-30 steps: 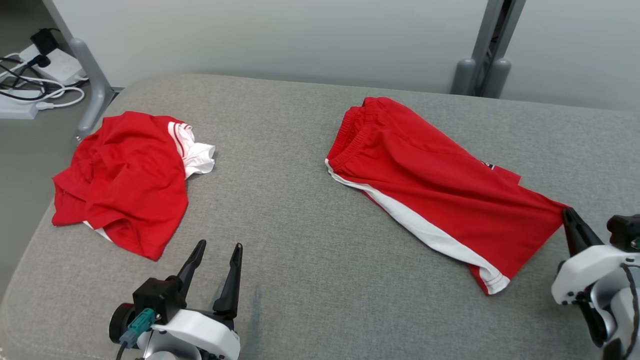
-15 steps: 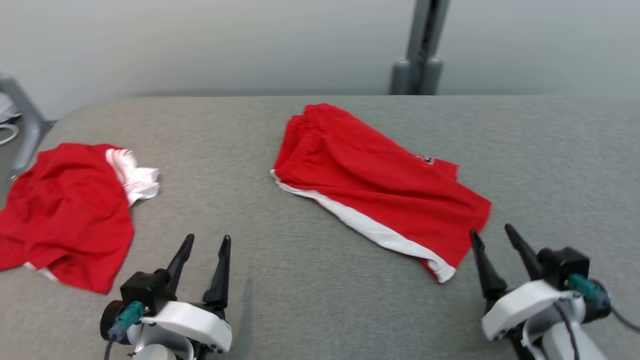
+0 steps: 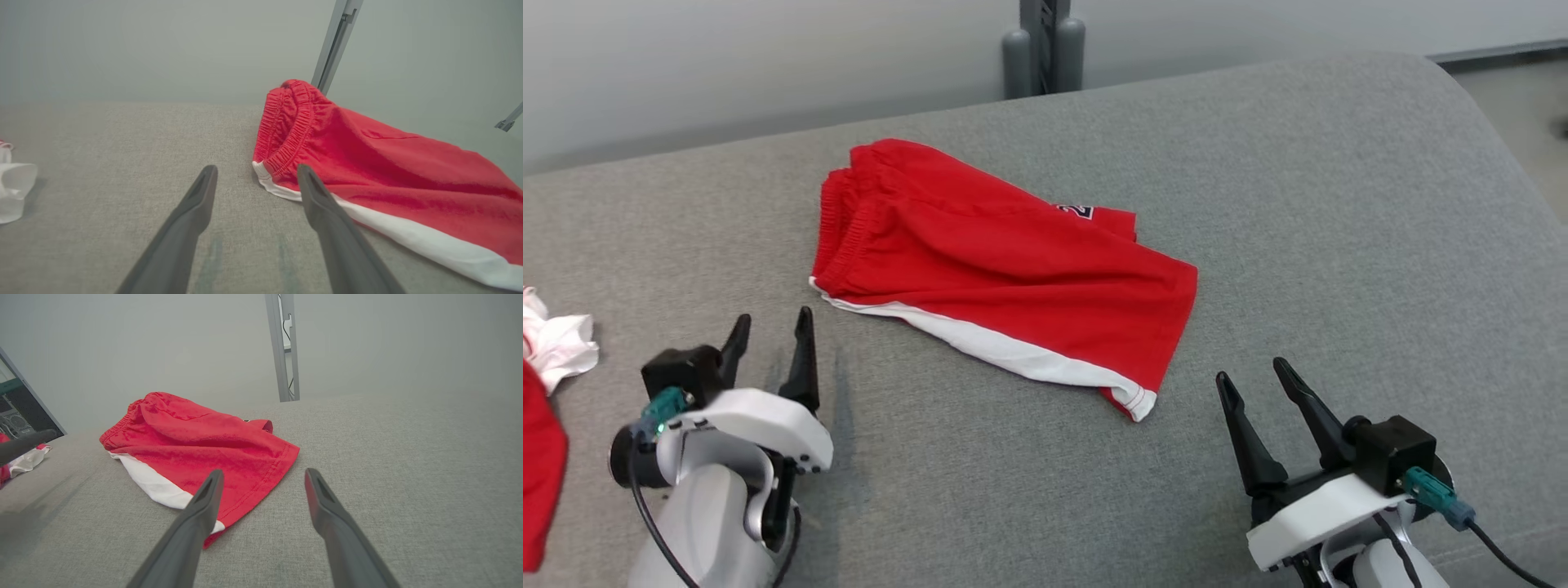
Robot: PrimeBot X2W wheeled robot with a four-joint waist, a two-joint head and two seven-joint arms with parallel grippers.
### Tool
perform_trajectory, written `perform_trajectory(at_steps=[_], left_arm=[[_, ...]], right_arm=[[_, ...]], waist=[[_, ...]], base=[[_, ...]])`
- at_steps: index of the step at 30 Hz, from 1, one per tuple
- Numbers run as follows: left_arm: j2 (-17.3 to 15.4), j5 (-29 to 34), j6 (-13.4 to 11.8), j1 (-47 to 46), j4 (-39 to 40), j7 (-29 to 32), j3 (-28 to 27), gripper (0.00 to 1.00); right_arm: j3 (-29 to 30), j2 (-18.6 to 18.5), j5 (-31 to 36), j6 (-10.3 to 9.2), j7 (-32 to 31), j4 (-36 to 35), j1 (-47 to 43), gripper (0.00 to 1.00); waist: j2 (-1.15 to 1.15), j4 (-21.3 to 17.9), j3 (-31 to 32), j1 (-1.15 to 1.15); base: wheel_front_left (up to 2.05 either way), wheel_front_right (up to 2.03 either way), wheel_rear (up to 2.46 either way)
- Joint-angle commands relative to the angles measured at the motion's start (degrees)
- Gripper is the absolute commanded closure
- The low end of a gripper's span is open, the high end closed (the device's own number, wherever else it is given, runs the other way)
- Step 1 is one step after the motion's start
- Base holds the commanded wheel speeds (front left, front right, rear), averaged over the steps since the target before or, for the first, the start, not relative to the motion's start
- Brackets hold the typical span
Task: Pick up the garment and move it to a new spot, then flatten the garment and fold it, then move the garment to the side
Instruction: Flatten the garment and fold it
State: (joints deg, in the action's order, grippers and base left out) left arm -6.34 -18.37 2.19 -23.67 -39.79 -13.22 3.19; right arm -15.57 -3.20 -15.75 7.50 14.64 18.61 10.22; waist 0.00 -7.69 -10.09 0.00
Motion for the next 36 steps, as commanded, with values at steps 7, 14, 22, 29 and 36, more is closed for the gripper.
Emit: perform_trajectory(at_steps=[7,14,22,29,36], left_arm=[[-2.64,-1.29,0.8,-8.23,-7.7,1.8,-0.68,0.0],[-4.57,-1.29,-1.28,-12.83,-14.67,2.34,-1.18,0.0],[-4.51,-2.08,-0.36,-15.81,-20.11,2.8,-0.82,0.0],[-3.5,-4.61,2.84,-17.51,-22.38,1.52,-1.39,1.0],[-2.73,-7.73,4.83,-18.02,-22.09,3.28,-1.09,1.0]], right_arm=[[-2.17,0.17,-0.45,-0.02,-0.72,-4.08,1.41,0.0],[-2.44,0.21,0.03,-0.02,-0.52,-4.89,0.76,0.0],[-2.27,0.22,0.27,-0.02,-0.36,-5.01,0.67,0.0],[-3.43,0.2,-0.65,-0.02,-1.07,-3.64,0.77,0.0],[-6.59,0.18,-7.5,-0.02,-2.22,-0.43,1.32,0.0]], waist=[[0.0,-5.64,-4.98,0.0],[0.0,-7.41,-6.22,0.0],[0.0,-7.54,-6.41,0.0],[0.0,-6.03,-5.78,0.0],[0.0,-3.04,-4.68,0.0]], base=[[0.0,0.0,0.0],[0.0,0.0,0.0],[0.0,0.0,0.0],[0.0,0.0,0.0],[0.0,0.0,0.0]])
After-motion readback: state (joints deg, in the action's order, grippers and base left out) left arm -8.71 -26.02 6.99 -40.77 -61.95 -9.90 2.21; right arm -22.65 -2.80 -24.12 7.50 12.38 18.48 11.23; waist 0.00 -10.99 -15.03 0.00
